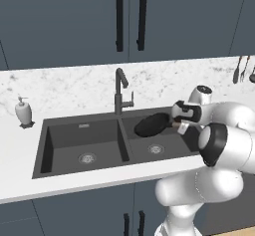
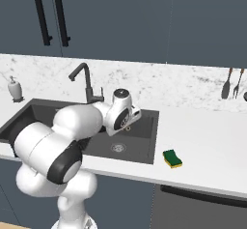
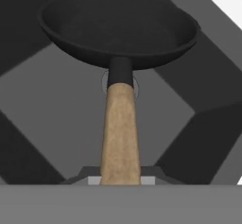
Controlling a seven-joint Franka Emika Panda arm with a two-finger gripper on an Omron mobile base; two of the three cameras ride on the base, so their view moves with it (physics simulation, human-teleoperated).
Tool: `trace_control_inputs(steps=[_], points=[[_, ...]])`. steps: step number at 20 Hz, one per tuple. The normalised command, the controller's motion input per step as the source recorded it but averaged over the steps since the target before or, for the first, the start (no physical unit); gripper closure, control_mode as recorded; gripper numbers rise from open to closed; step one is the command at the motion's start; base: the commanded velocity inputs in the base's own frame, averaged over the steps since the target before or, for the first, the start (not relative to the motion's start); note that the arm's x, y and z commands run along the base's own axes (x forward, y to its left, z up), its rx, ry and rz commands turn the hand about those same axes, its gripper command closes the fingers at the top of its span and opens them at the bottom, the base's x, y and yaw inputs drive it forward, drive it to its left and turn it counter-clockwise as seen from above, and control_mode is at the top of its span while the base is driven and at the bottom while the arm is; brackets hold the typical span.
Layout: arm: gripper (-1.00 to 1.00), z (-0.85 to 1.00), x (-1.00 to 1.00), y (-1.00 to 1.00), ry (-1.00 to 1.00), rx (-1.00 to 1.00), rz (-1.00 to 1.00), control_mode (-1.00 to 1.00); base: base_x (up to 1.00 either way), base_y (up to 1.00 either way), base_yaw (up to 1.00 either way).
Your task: Pick the pan and sponge and place them into the sink. Then turn on the water.
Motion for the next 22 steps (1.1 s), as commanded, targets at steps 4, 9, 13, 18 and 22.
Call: trace_control_inputs(steps=[4, 9, 13, 18, 22], points=[[1.0, -0.32, 0.0, 0.01, 0.05, 0.03, 0.1, -1.0, 0.0, 0.0, 0.0], [1.0, -0.52, 0.09, 0.08, 0.04, 0.01, 0.11, -1.0, 0.0, 0.0, 0.0], [1.0, -0.62, 0.31, 0.17, 0.0, 0.07, 0.08, -1.0, 0.0, 0.0, 0.0], [1.0, -0.6, 0.38, 0.25, 0.0, 0.09, 0.03, -1.0, 0.0, 0.0, 0.0], [1.0, -0.54, 0.36, 0.11, 0.0, 0.02, 0.01, -1.0, 0.0, 0.0, 0.0]])
